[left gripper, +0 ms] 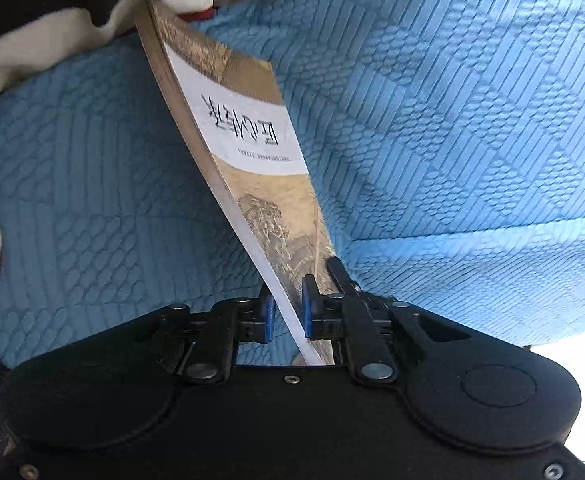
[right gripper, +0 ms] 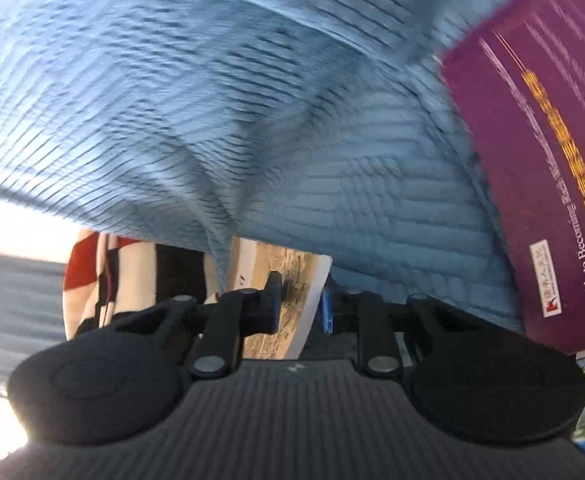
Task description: Organize objects
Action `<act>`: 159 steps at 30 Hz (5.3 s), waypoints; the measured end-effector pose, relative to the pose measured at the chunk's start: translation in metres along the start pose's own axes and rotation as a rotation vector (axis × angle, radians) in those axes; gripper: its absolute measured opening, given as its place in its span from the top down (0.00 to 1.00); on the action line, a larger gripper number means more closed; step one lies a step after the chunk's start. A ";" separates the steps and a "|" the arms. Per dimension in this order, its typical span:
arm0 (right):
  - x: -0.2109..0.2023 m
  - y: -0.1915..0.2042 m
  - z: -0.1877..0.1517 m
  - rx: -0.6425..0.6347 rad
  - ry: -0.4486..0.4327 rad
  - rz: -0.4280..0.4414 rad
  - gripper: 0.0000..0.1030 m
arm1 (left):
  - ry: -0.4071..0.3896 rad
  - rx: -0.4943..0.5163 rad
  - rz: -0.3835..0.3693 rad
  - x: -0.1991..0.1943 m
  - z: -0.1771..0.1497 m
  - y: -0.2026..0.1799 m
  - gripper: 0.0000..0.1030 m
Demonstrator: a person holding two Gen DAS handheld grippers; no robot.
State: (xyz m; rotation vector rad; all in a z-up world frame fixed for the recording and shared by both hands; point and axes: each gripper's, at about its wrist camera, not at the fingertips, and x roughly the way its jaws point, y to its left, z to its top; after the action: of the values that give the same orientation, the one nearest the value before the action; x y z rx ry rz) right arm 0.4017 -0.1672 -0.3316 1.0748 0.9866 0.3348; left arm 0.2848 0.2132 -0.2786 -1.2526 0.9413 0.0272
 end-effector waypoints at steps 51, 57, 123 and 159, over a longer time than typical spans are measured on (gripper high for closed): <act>-0.180 0.024 -0.138 -0.519 -0.307 -0.197 0.85 | 0.273 0.378 -0.013 -0.013 -0.067 -0.020 0.85; -0.168 0.023 -0.159 -0.565 -0.243 -0.231 0.85 | 0.239 0.454 0.136 -0.008 -0.072 -0.021 0.86; -0.291 0.111 -0.188 -0.651 -0.291 -0.338 0.69 | -0.118 0.953 0.177 -0.125 -0.169 -0.151 0.06; -0.336 0.089 -0.198 -0.623 -0.357 -0.452 0.10 | -0.059 1.065 0.221 -0.151 -0.261 -0.194 0.00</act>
State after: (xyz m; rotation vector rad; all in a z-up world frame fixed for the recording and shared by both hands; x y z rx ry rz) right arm 0.0765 -0.2320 -0.1087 0.3108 0.7034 0.0597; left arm 0.1311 0.0013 -0.0333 -0.1633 0.8443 -0.2356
